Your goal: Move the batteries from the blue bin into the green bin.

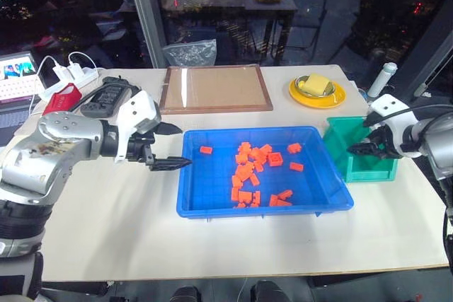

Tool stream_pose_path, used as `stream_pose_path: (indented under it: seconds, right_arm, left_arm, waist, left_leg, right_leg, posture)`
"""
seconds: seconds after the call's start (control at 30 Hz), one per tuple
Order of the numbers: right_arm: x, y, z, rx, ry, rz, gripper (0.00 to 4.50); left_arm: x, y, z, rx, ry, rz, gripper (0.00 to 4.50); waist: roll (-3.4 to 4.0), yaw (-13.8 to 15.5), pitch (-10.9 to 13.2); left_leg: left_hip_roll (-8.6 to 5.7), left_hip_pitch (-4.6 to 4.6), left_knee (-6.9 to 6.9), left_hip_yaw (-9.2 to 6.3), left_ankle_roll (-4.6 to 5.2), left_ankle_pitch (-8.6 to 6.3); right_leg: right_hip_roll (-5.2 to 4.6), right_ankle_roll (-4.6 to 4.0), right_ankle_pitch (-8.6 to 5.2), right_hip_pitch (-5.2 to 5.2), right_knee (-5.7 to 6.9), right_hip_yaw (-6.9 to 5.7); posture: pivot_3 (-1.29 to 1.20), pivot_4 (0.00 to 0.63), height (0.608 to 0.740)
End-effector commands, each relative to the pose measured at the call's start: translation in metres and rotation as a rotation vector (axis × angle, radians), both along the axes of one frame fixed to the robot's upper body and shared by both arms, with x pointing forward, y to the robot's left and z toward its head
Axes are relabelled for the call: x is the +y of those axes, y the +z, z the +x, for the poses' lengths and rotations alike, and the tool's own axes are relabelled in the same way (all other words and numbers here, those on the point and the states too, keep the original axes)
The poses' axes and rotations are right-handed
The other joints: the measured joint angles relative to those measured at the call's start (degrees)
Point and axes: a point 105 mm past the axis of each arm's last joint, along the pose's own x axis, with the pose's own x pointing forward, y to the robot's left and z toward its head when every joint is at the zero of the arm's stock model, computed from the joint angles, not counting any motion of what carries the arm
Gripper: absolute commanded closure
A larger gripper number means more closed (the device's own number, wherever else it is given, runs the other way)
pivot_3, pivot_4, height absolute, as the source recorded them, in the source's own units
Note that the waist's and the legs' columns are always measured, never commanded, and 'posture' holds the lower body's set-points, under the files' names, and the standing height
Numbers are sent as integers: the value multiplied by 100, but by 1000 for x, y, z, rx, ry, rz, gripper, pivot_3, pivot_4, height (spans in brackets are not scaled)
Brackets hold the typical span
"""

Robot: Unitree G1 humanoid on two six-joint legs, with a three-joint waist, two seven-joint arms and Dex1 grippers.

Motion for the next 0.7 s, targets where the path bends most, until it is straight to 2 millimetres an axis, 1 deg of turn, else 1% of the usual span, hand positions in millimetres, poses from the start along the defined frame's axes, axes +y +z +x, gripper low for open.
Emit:
stream_pose_path:
  seconds: [0.03, 0.07, 0.1, 0.23, 0.3, 0.37, 0.43, 0.5, 0.6, 0.63, 0.7]
  right_arm:
    - [-2, 16, 3, -46, -20, 9, 412]
    - [-2, 18, 4, -52, -23, 16, 117]
    - [-3, 20, 5, -58, -29, 19, 52]
    - [-11, 26, 8, -89, -73, -12, 52]
    - [-13, 33, 10, -117, -88, -14, 52]
    - [-10, 43, 11, -147, -82, 17, 52]
    - [-3, 55, 10, -182, -35, 37, 52]
    - [9, 67, 8, -242, 74, 32, 52]
    - [21, 87, 4, -381, 189, 48, 52]
    - [23, 92, 2, -419, 216, 68, 52]
    - [24, 93, -5, -470, 267, 94, 52]
  left_arm:
    - [3, 11, -1, -56, 14, 12, 0]
    - [4, 10, -1, -55, 17, 15, 0]
    - [4, 9, -1, -53, 18, 17, 0]
    - [4, 8, -3, -47, 20, 15, 0]
    - [5, 8, -3, -47, 21, 14, 0]
    - [7, 9, -2, -50, 30, 12, 0]
    - [11, 11, 0, -57, 49, 4, 0]
    - [16, 14, 1, -74, 76, -16, 0]
    - [26, 26, 11, -150, 155, -88, 0]
    - [33, 28, 15, -179, 198, -114, 0]
    - [46, 28, 22, -237, 285, -147, 0]
  waist:
    - [0, 1, 0]
    - [0, -1, 0]
    - [1, -7, 0]
    - [1, -15, 0]
    - [1, -10, 0]
    - [1, -9, 0]
    - [1, -11, 1]
    - [1, -12, 0]
    - [1, -10, 0]
    - [2, -2, 1]
    - [3, 10, -1]
  left_leg:
    - [1, 0, -1, -1, 0, 0]
    - [1, 0, -2, -1, 0, 0]
    - [1, -1, -4, -1, 0, 0]
    - [2, 0, -6, -1, 0, 0]
    - [1, 0, -6, -1, 0, 0]
    - [0, -1, -6, -1, 0, 0]
    - [1, -1, -6, -1, 0, 0]
    - [2, -2, -8, -1, 0, 0]
    - [3, -1, -9, -1, 0, 0]
    - [2, -1, -9, -1, 0, 0]
    - [1, 0, -7, -1, 0, 0]
  right_leg:
    - [1, -1, 0, -1, 1, -1]
    - [1, -1, 0, -1, 1, -1]
    - [1, -1, 0, -3, 2, 0]
    - [1, -1, 1, -5, 4, 1]
    - [1, -1, 1, -6, 4, 1]
    - [1, -1, 1, -6, 4, 1]
    - [1, -1, 0, -7, 3, 1]
    - [1, -1, 1, -7, 4, 0]
    - [2, -1, 0, -7, 4, -1]
    - [1, -1, 0, -6, 5, -1]
    - [-1, -1, 0, -4, 2, -1]
  posture:
    - [0, 150, 740]
    - [0, 150, 740]
    - [0, 150, 740]
    - [0, 150, 740]
    - [0, 150, 740]
    - [0, 150, 740]
    - [0, 150, 740]
    - [0, 150, 740]
    - [0, 150, 740]
    - [0, 150, 740]
    - [0, 150, 740]
